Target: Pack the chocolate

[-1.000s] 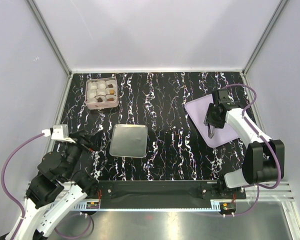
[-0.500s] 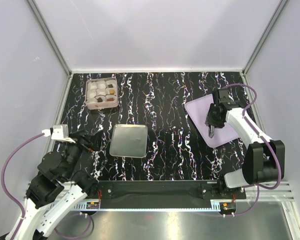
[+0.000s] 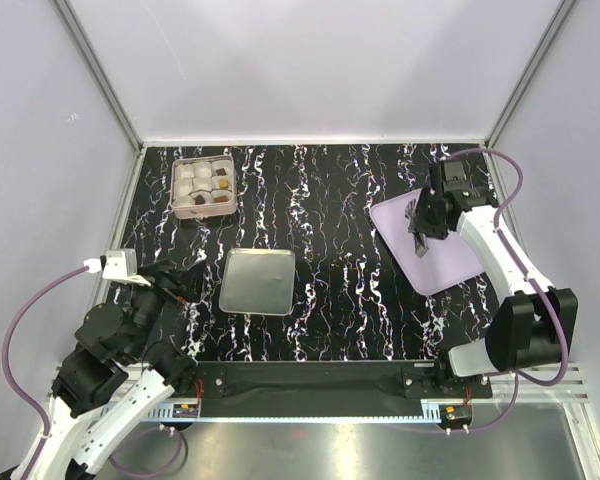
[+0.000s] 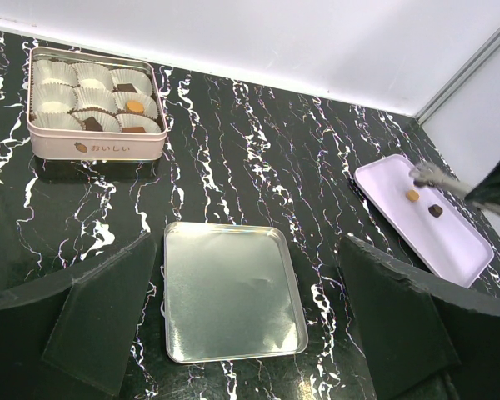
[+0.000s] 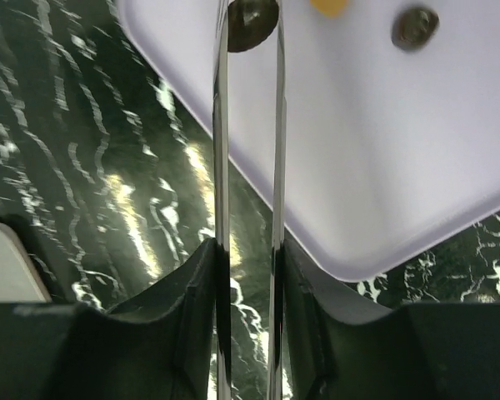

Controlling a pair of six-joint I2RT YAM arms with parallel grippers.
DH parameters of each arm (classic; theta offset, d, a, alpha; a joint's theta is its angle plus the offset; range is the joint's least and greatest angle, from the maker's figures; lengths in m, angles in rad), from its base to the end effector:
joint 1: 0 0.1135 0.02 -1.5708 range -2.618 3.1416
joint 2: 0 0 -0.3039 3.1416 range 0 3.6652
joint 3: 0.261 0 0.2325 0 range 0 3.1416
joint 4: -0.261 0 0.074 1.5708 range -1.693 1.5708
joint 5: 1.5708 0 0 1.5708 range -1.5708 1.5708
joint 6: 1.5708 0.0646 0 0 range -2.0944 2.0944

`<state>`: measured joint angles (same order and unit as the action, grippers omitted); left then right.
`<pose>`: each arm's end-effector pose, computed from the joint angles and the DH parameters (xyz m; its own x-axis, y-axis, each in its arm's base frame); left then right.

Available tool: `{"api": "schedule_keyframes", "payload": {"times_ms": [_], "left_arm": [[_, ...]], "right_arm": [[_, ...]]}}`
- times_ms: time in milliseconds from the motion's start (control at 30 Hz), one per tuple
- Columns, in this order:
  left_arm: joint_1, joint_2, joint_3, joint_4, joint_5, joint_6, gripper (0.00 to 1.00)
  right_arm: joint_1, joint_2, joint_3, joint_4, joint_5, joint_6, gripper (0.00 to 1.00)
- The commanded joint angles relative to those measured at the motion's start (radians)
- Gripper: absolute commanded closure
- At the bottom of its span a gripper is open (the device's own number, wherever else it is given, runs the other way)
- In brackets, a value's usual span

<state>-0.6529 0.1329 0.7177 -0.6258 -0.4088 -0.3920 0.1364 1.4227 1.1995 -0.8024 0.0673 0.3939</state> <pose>0.0205 0.0167 0.3223 -0.1225 -0.3476 -0.9296 0.2112 0.9061 -0.3666 0.2773 0.0337 0.3045 -0.8210 0.2738 -0.5009 0.2317 0.9618 0.1459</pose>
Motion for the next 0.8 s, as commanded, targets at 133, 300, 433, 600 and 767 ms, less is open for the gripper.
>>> {"api": "schedule_keyframes", "payload": {"times_ms": [133, 300, 433, 600, 767], "left_arm": [[0.001, 0.004, 0.002, 0.055, -0.013, 0.008, 0.01], [0.001, -0.003, 0.003, 0.054, -0.025, 0.01, 0.01], [0.001, -0.006, 0.003, 0.054, -0.025, 0.012, 0.01], [0.001, -0.009, 0.003, 0.054, -0.025, 0.008, 0.01], [0.001, -0.012, 0.003, 0.055, -0.024, 0.008, 0.01]], "right_arm": [[0.24, 0.198, 0.355, -0.004, 0.037, 0.026, 0.61], [0.419, 0.458, 0.696, 0.043, 0.054, -0.006, 0.62], [0.537, 0.669, 0.978, 0.1, 0.045, -0.046, 0.62], [0.624, 0.91, 1.275, 0.224, 0.017, -0.13, 0.62], [0.67, 0.984, 1.243, 0.489, -0.064, -0.173, 0.61]]}}
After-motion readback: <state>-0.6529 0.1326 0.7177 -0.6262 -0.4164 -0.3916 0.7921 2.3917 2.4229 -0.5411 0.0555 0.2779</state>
